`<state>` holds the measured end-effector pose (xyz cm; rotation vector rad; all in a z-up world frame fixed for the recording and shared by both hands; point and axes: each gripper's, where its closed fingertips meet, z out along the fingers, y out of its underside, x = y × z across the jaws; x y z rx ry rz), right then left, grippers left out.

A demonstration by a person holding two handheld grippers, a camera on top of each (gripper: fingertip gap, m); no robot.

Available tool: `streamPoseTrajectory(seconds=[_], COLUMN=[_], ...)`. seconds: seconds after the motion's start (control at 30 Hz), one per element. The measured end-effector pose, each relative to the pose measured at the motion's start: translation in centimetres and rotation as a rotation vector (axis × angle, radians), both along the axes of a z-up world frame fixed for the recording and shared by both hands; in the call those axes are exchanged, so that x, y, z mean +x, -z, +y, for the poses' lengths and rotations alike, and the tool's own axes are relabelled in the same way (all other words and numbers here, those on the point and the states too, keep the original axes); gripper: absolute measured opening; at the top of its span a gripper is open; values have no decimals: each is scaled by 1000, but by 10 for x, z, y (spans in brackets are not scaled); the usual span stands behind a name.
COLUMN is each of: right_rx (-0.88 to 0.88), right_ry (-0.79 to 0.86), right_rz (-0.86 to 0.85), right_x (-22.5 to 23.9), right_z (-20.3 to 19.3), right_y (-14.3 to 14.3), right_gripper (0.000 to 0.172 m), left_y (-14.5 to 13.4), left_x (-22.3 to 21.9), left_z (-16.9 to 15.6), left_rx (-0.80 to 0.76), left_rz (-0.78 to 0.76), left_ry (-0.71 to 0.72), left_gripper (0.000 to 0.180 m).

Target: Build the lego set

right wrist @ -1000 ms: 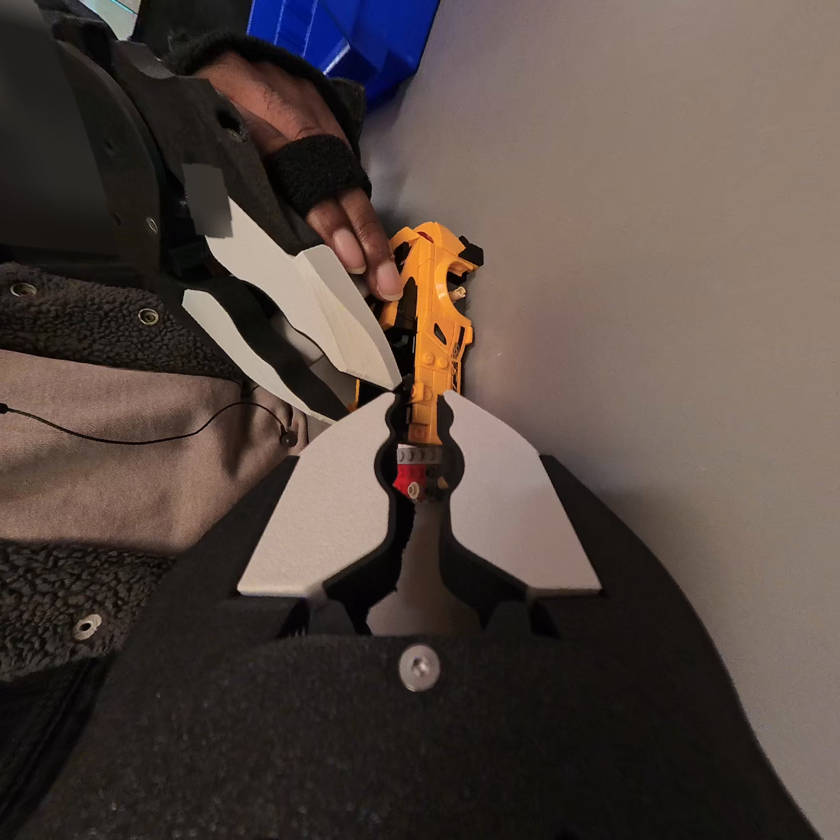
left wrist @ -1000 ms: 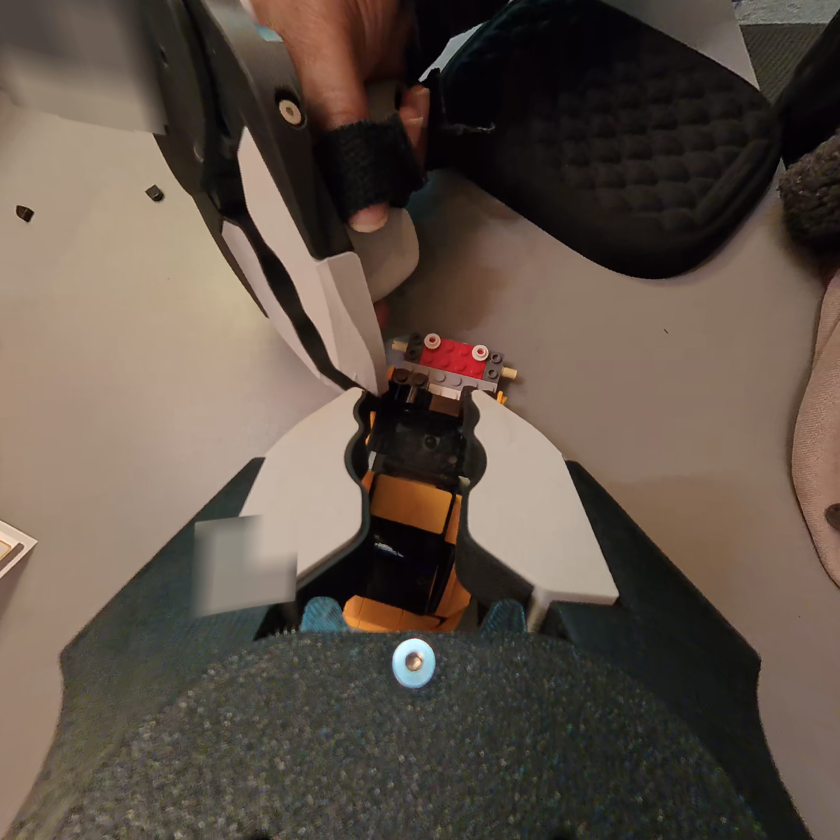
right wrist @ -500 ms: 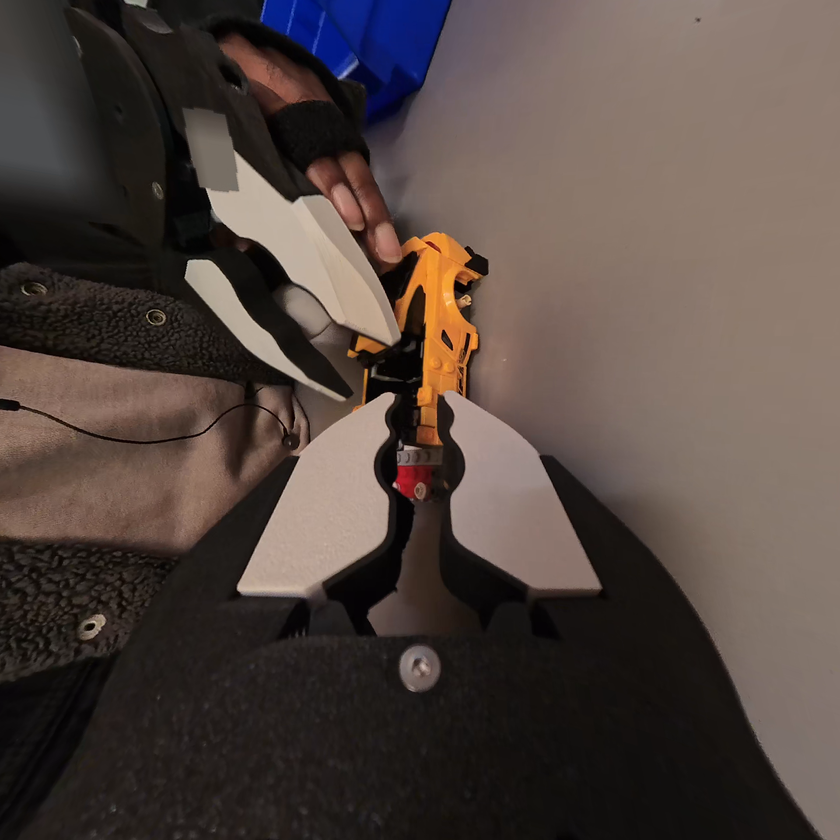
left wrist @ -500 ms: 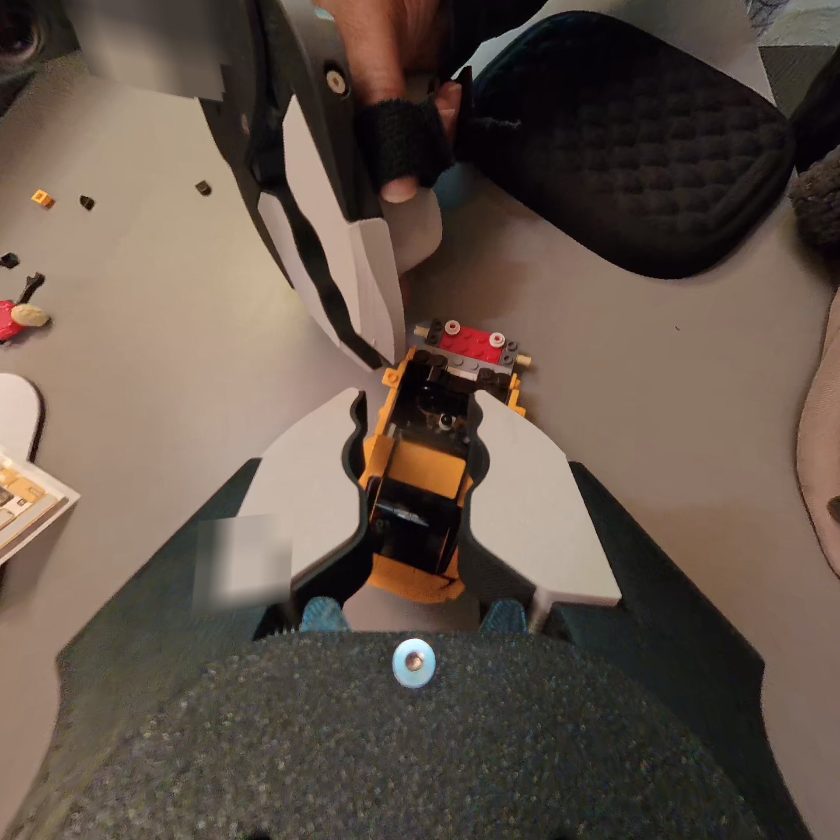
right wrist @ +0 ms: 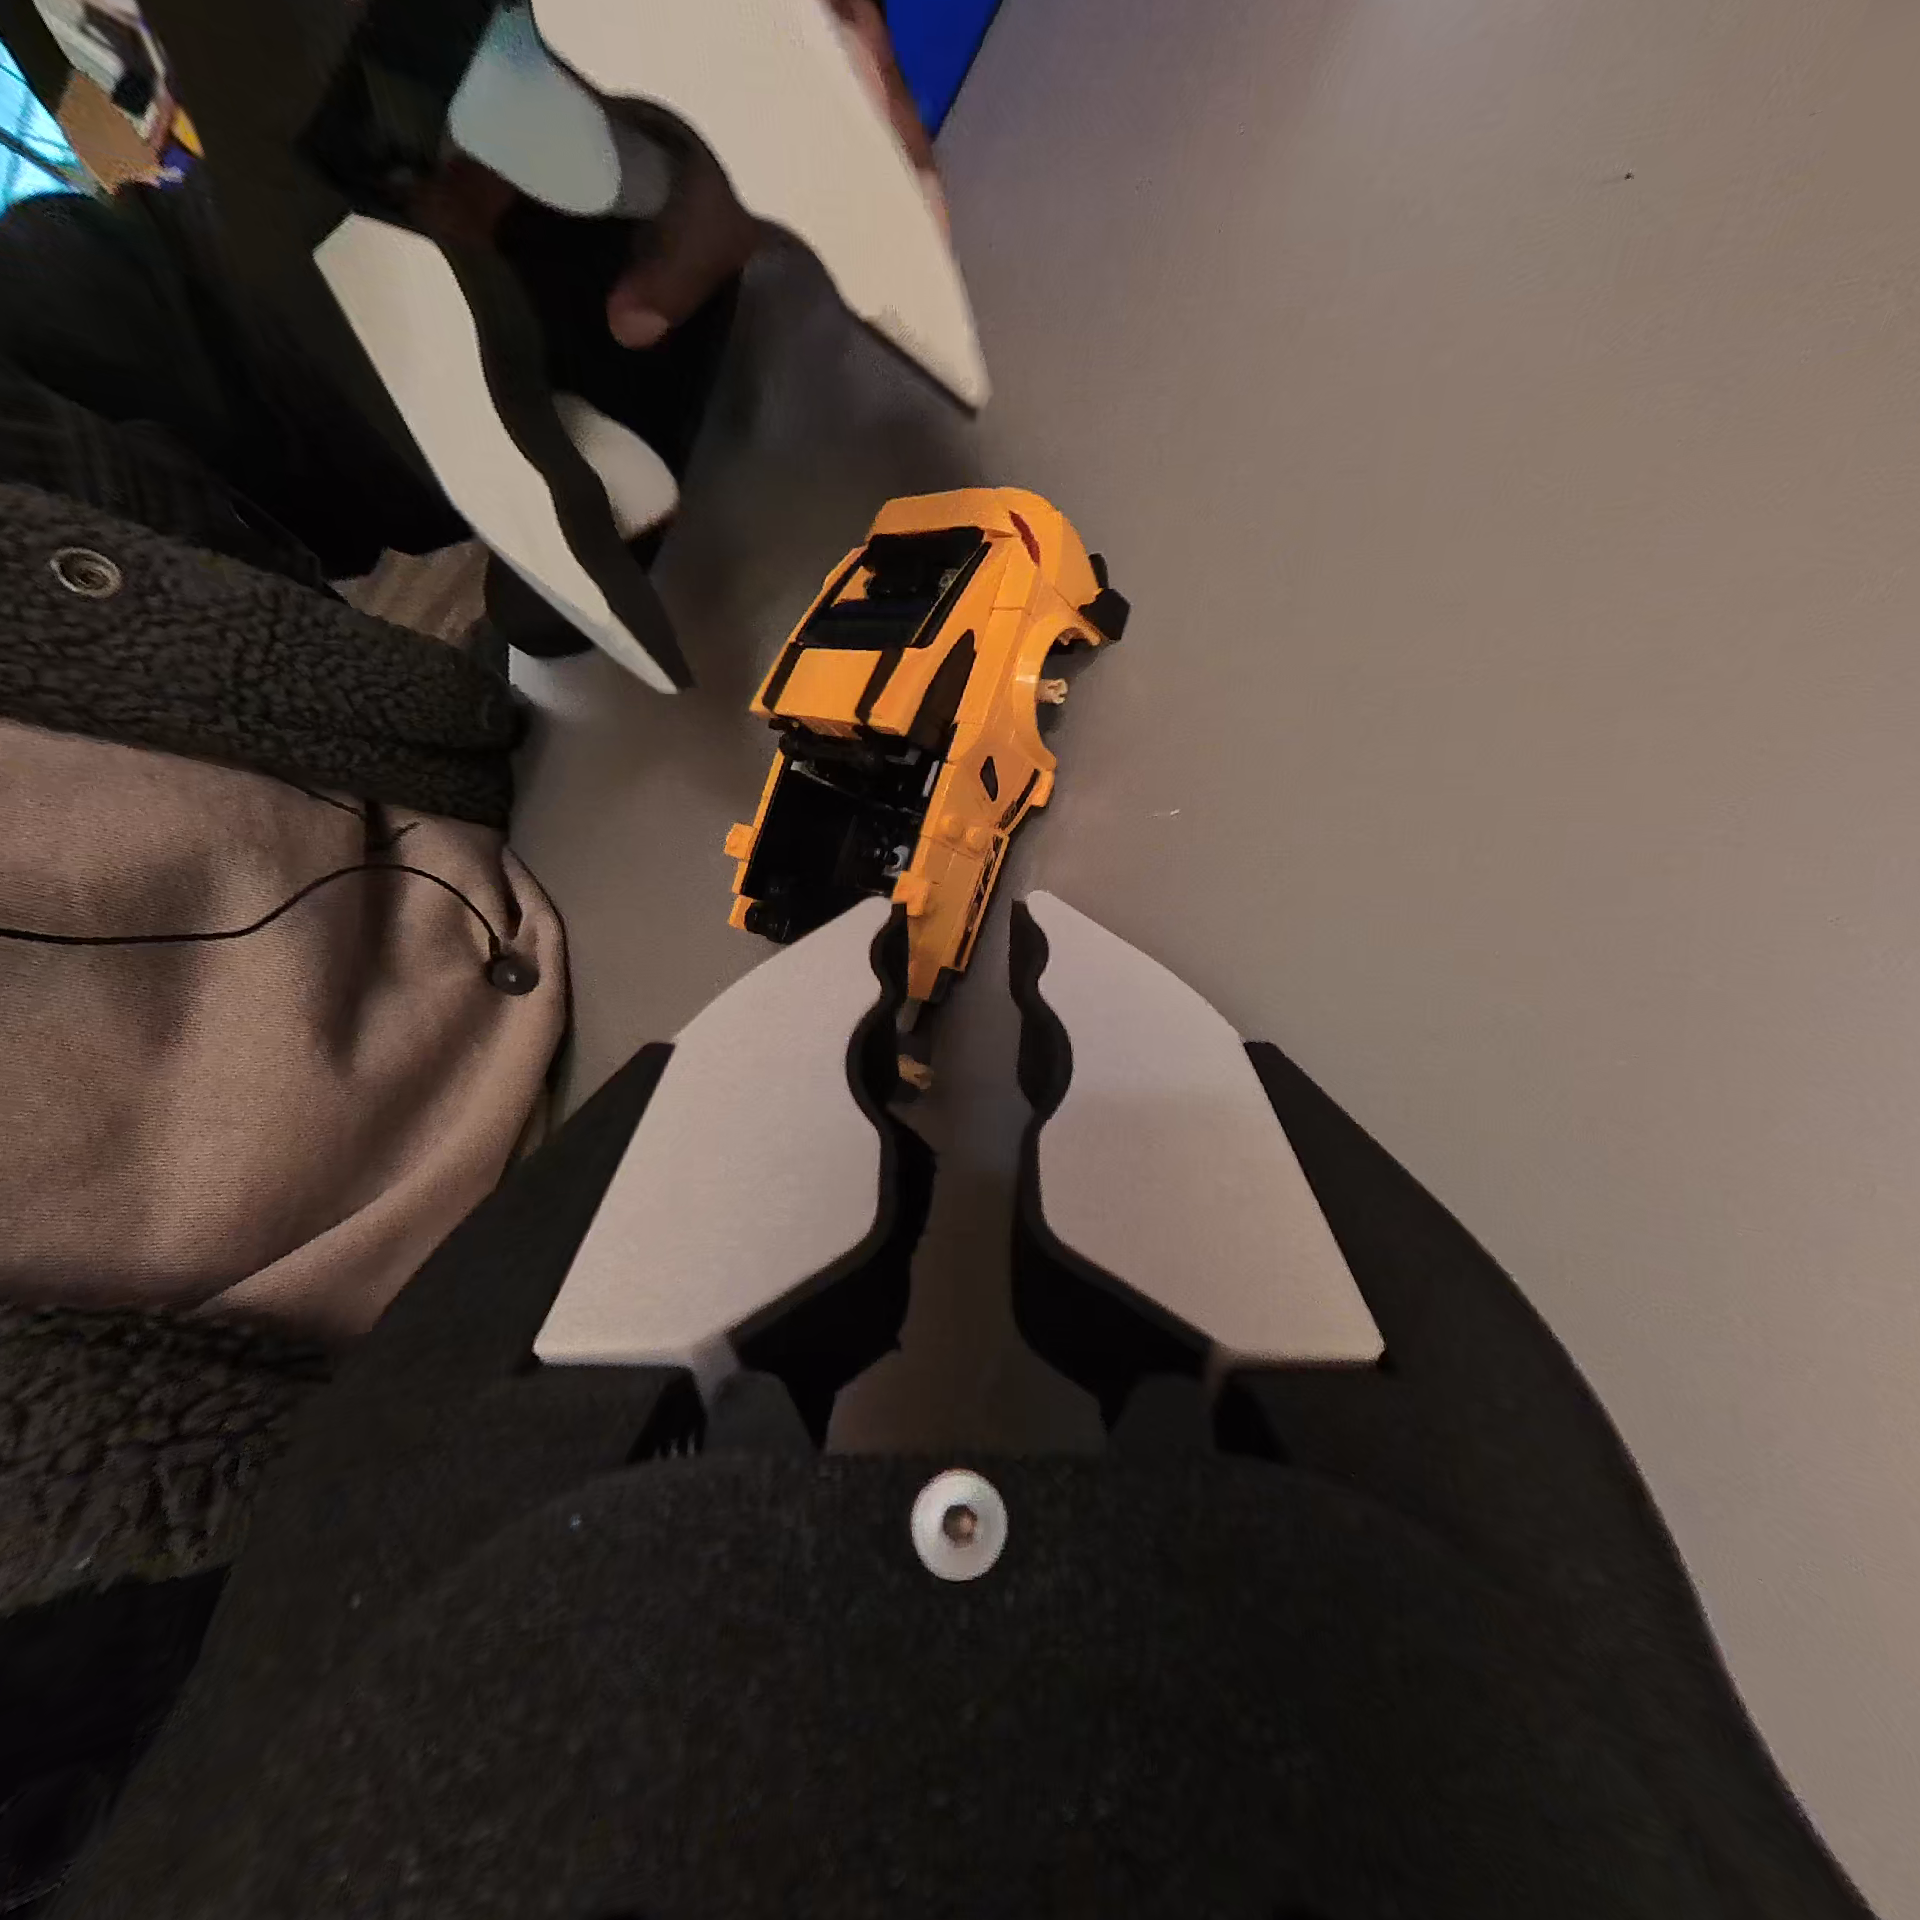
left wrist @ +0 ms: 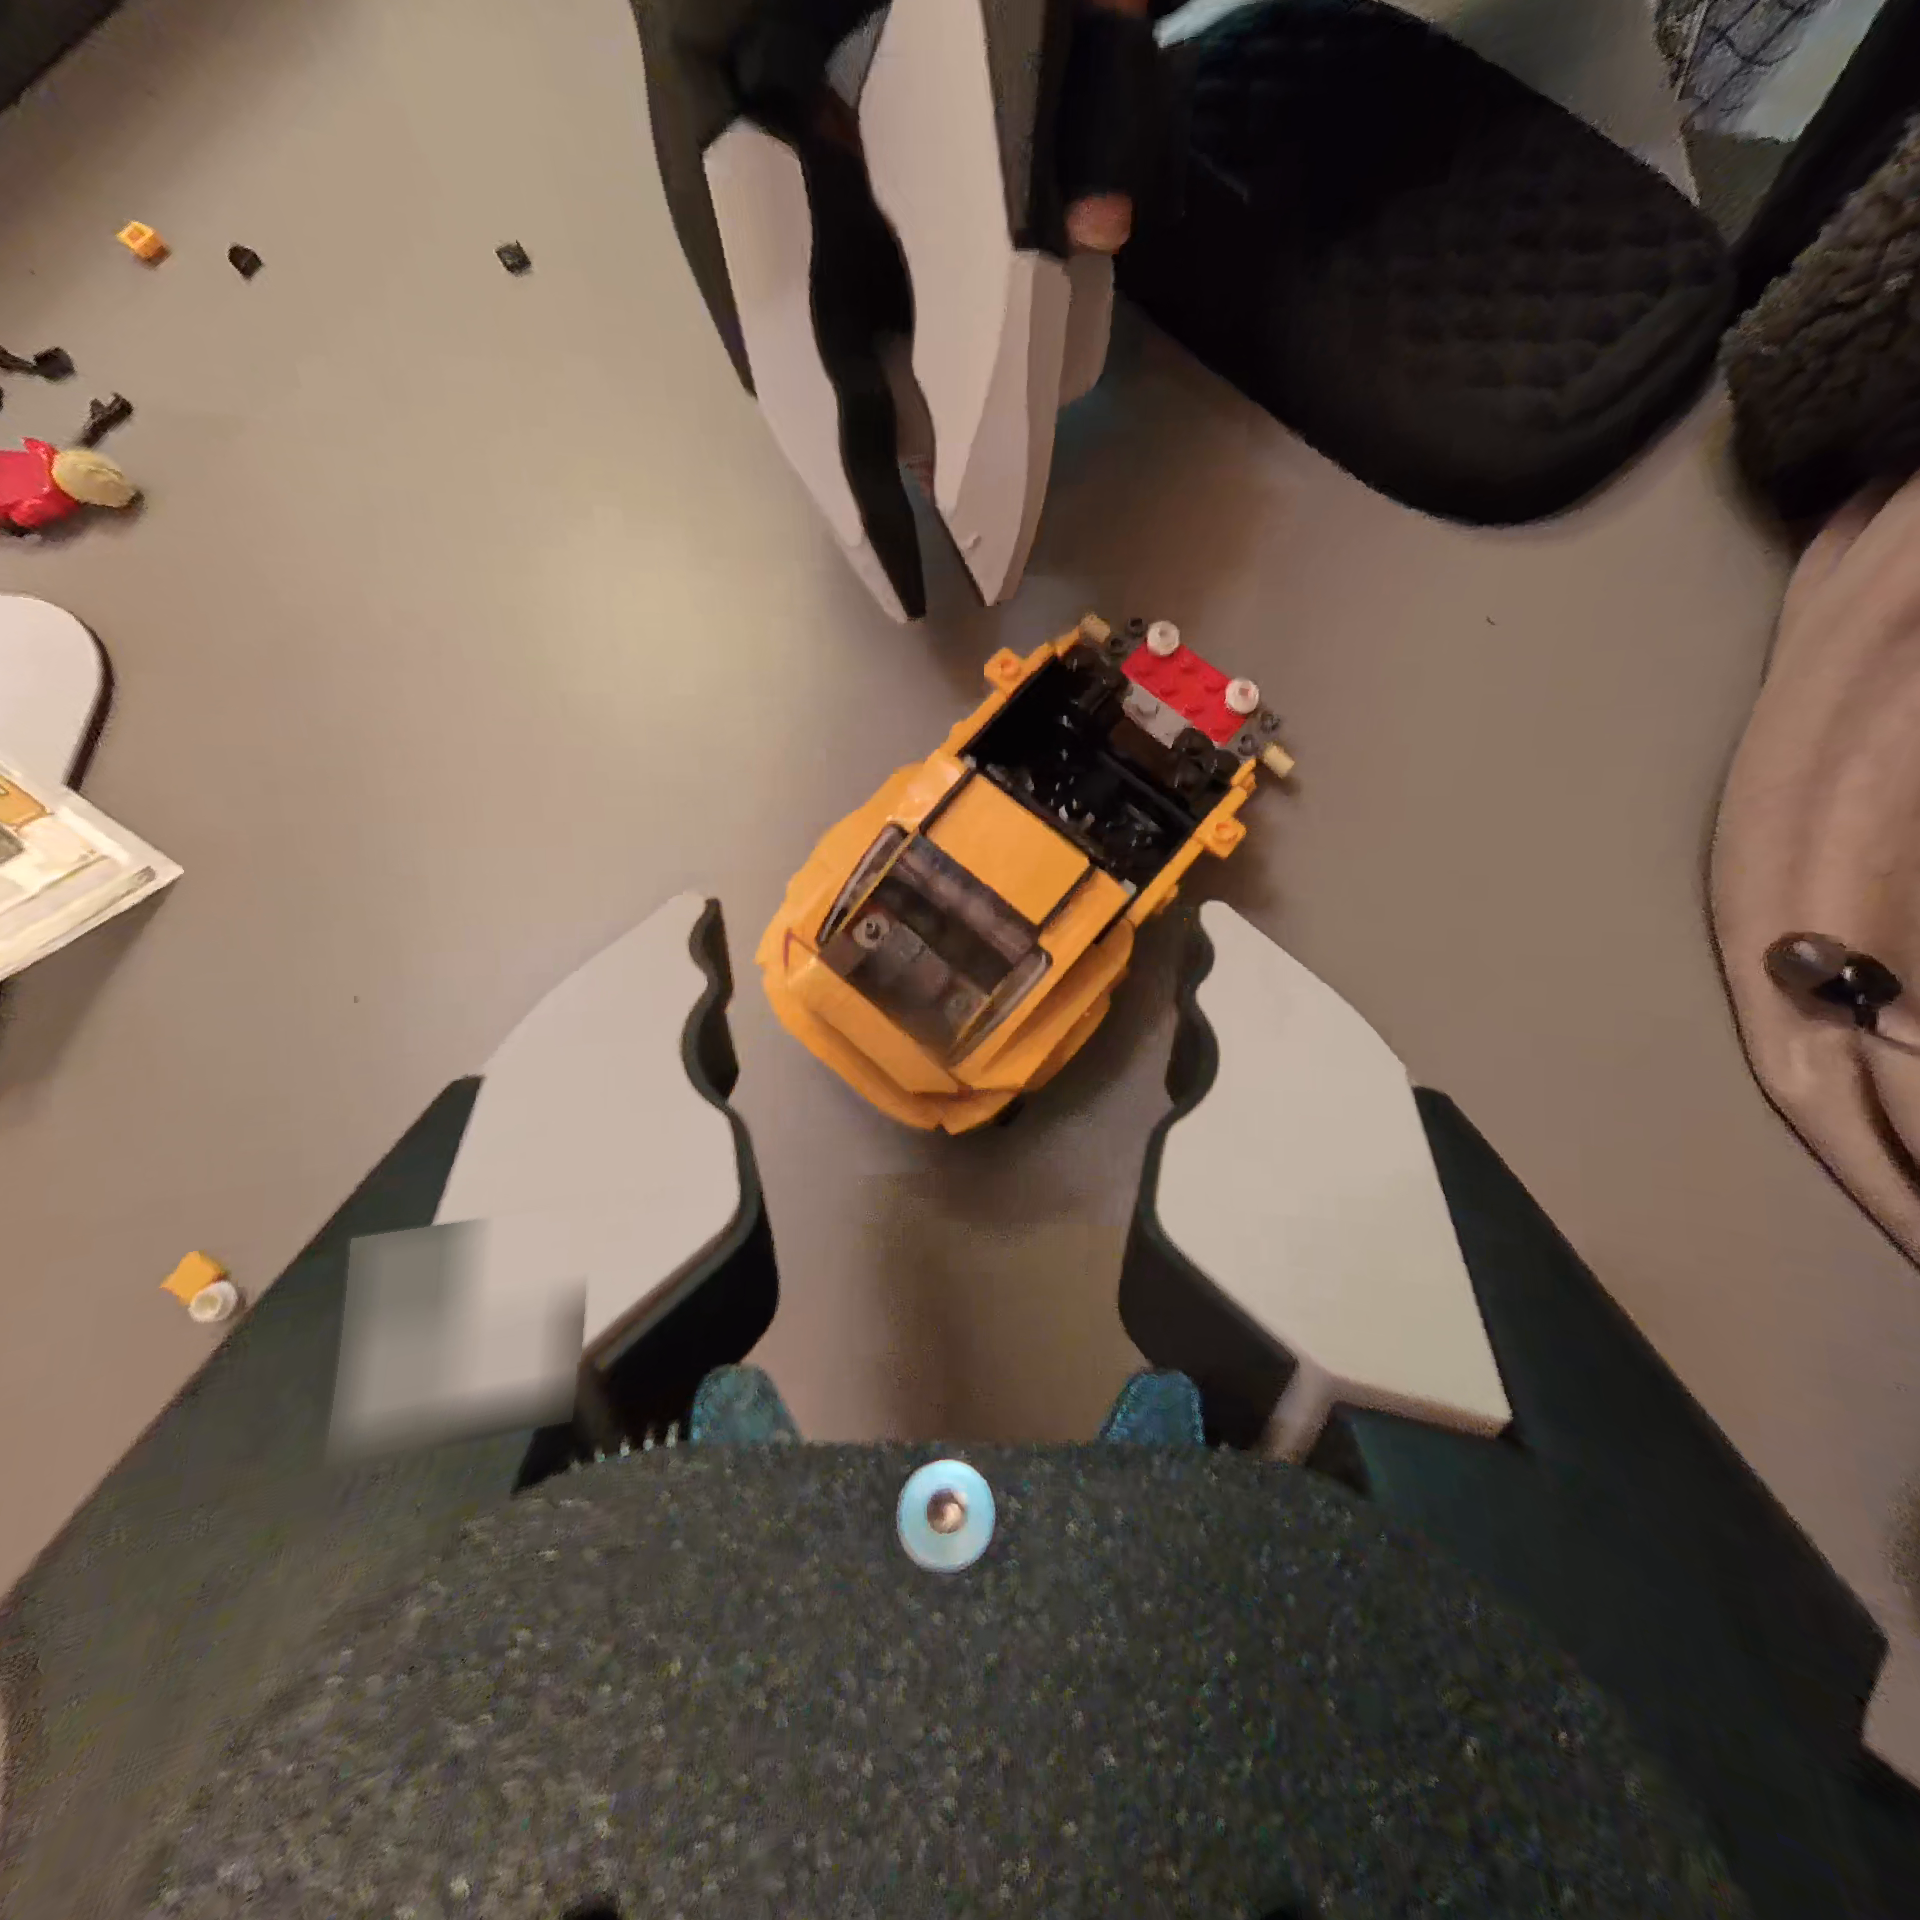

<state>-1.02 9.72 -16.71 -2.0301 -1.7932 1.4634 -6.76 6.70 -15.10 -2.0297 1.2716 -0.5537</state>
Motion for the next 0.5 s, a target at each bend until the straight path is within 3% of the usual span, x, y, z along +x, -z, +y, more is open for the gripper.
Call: streamPoseTrajectory(seconds=[0.27,0.37,0.43,0.5], right_rx=[12,1,6,2], right_ry=[-41,-36,-26,-13], right_rz=[65,90,103,120], right_x=[0,2,5,8], right_z=[-23,-24,-24,-23], right_y=[-5,-8,-10,-12], right_gripper=[20,20,20,20], left_y=[45,56,54,54], left_x=[-8,-5,-1,0], left_z=[-3,-5,-7,-8], left_rx=[-40,-82,-85,-80], left_rz=[181,215,198,204], left_ry=[178,225,236,213], left_gripper=[108,103,85,84])
